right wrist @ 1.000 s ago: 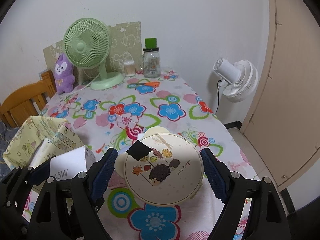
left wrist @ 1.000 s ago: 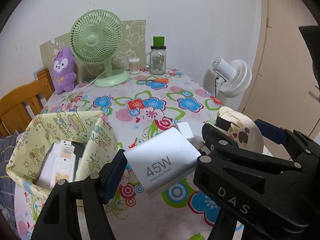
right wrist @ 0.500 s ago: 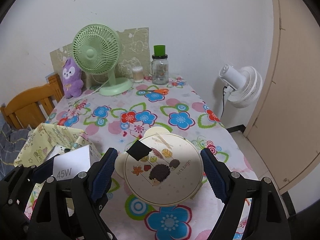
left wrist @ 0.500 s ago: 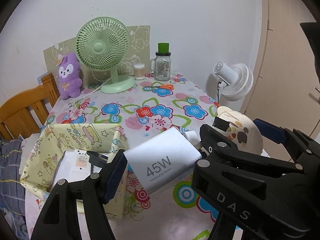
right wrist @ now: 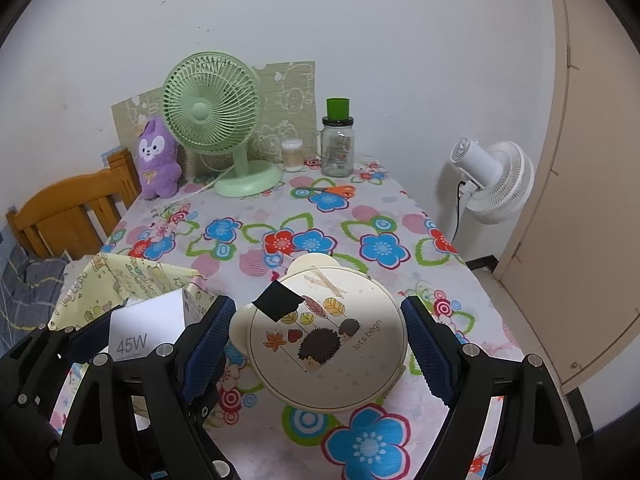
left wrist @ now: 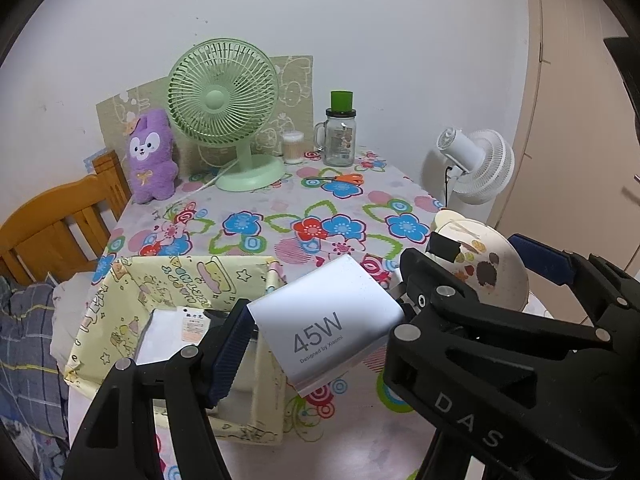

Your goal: Organize rigid objects

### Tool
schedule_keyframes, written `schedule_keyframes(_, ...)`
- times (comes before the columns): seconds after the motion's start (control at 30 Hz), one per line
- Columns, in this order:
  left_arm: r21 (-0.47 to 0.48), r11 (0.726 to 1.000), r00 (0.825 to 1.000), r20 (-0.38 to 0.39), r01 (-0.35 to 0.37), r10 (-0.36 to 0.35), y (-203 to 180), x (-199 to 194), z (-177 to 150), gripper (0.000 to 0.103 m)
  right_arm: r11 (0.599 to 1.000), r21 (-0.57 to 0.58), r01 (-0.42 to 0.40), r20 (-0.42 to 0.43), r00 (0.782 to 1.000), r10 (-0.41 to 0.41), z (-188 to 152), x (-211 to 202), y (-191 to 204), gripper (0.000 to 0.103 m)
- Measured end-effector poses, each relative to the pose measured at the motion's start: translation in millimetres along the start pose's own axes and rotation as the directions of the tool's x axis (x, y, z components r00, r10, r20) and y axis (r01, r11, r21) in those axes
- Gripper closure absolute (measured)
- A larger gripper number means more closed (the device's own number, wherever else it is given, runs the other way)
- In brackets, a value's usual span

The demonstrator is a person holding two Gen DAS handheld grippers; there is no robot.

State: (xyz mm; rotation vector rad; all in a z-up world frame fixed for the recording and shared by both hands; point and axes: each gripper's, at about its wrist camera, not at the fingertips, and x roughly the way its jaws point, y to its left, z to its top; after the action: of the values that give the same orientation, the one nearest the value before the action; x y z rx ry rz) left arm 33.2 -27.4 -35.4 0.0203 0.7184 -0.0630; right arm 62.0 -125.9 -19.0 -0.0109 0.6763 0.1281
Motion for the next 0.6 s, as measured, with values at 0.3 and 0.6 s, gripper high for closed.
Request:
schedule_keyframes(0.3,-0.012,1.000,1.000,-0.016,-0.010,0.010,20,3,1,0.030,1.000,-0.016,-0.018,-0.007,1.000,0.018,3,4,20,0.018)
schedule_keyframes(0.6,-0.022,1.000,0.999,-0.025,-0.021,0.020,40,8,2,0.030,0.999,-0.032,-0.031,-0.018,0.999,0.030,7,12,40,0.018)
